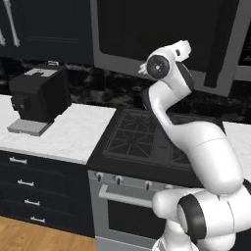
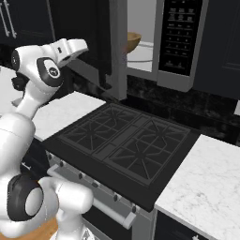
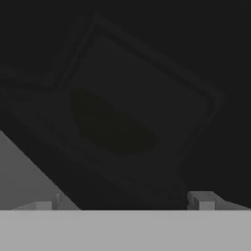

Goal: Pick the onion from the sink and place it in the bowl. Then pick the bowl and place it in the microwave. Then close the microwave door and press the start button.

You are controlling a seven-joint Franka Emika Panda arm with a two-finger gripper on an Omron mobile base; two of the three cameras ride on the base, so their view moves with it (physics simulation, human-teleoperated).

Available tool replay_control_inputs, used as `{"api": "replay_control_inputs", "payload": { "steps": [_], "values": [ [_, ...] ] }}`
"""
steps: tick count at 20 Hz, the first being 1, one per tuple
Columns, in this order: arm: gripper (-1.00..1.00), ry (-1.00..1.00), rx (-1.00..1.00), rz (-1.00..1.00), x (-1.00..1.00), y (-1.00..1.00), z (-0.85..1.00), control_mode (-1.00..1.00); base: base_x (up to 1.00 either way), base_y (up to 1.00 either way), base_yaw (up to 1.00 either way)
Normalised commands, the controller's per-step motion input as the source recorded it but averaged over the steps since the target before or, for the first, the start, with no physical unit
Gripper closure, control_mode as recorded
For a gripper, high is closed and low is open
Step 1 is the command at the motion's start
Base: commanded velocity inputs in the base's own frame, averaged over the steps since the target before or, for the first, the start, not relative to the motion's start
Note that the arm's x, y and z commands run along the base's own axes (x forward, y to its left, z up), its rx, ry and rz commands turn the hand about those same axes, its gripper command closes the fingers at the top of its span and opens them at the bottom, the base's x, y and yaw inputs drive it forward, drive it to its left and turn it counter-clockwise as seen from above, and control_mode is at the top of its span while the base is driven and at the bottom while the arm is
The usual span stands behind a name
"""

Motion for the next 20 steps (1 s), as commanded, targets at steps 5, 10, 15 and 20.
{"api": "replay_control_inputs", "payload": {
  "steps": [5, 10, 15, 20],
  "values": [
    [-1.0, 0.0, 0.07, 0.0, 0.7, -0.43, 0.0, -1.0, 0.0, 0.0, 0.0],
    [-1.0, 0.0, 0.06, 0.0, 0.6, -0.37, 0.0, -1.0, 0.0, 0.0, 0.0],
    [-1.0, 0.0, 0.06, 0.0, 0.58, -0.35, 0.0, -1.0, 0.0, 0.0, 0.0],
    [-1.0, 0.0, 0.07, 0.02, 0.67, -0.46, -0.03, -1.0, 0.0, 0.0, 0.0]
  ]
}}
